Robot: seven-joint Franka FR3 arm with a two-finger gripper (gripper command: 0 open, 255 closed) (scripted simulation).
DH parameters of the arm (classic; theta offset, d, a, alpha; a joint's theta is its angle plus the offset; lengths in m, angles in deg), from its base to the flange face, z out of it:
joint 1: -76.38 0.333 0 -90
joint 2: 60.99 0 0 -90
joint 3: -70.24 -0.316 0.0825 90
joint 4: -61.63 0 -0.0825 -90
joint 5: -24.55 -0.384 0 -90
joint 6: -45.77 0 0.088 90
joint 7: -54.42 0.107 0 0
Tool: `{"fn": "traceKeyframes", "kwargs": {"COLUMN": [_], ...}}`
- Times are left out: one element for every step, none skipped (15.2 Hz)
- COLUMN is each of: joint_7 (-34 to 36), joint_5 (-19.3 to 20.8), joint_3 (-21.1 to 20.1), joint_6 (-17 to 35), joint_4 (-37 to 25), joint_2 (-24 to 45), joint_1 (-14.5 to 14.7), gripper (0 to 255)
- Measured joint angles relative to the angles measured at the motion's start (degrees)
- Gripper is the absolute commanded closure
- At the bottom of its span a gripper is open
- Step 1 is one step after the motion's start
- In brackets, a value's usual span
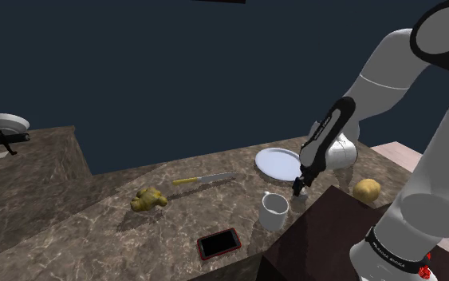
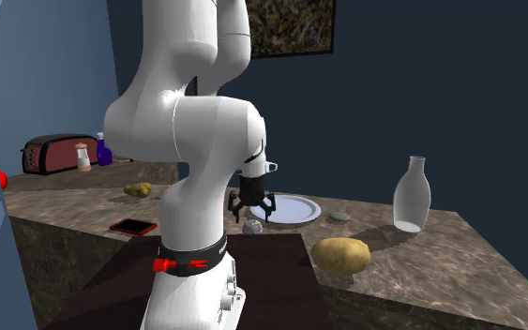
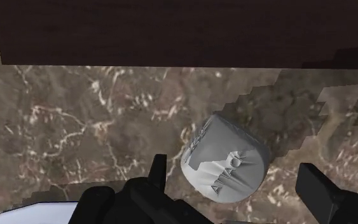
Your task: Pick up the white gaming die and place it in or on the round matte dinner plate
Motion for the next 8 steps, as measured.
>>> {"fn": "traceKeyframes", "kwargs": {"joint_7": [-1.71,-3.62,-5.19,-6.91,-7.50,-7.79,-7.95,-8.01], "joint_5": [-2.19,-4.60,-6.88,-9.07,-9.86,-10.19,-10.39,-10.47], "joint_3": [-1.36,-3.24,-5.48,-8.14,-9.39,-10.05,-10.47,-10.64], "joint_6": [0.89,1.84,3.02,4.51,5.18,5.52,5.74,5.83], "joint_4": [-0.27,-0.89,-1.28,-1.55,-1.74,-1.96,-2.02,-2.06], "joint_2": [1.15,2.70,4.26,5.95,6.77,7.30,7.54,7.67], "joint_1": [-0.93,-2.30,-3.83,-5.96,-7.04,-7.66,-8.04,-8.19], "gripper": [0,0,0,0,0,0,0,0]}}
